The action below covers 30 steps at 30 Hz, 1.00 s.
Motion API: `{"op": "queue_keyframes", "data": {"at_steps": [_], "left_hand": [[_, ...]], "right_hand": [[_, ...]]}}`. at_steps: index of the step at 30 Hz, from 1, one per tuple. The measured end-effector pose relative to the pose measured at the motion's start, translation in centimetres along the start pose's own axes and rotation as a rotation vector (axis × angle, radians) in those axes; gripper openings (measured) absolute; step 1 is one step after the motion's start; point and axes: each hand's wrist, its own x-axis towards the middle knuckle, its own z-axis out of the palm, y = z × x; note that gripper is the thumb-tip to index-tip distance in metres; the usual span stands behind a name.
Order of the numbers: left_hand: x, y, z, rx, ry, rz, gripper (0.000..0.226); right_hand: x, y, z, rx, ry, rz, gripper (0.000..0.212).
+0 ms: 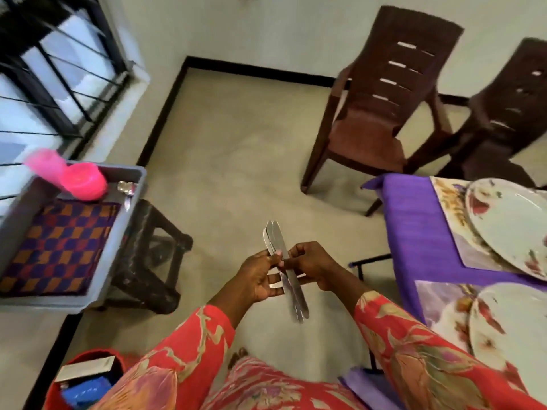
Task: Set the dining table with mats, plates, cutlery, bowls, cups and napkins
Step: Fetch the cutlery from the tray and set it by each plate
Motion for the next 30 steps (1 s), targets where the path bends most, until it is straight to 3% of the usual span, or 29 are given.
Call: {"op": "queue_keyframes", "data": {"at_steps": [18, 25, 30], "left_hand": [[-4.4, -19.6, 20.8, 0.395, -0.099, 0.017, 0.005], [-8.0, -27.8, 26.4, 0.454, -0.132, 0.011, 0.018], [-10.1, -31.5, 29.7, 0.470, -0.159, 0.007, 0.012]], "right_hand": [[-17.4, 19.3, -16.6, 0.246, 0.300, 0.018, 0.005], [-25.0, 26.8, -20.4, 0.337, 0.364, -0.059, 0.005], [-28.4, 30.4, -22.7, 0.409, 0.448, -0.014, 0.015]]}}
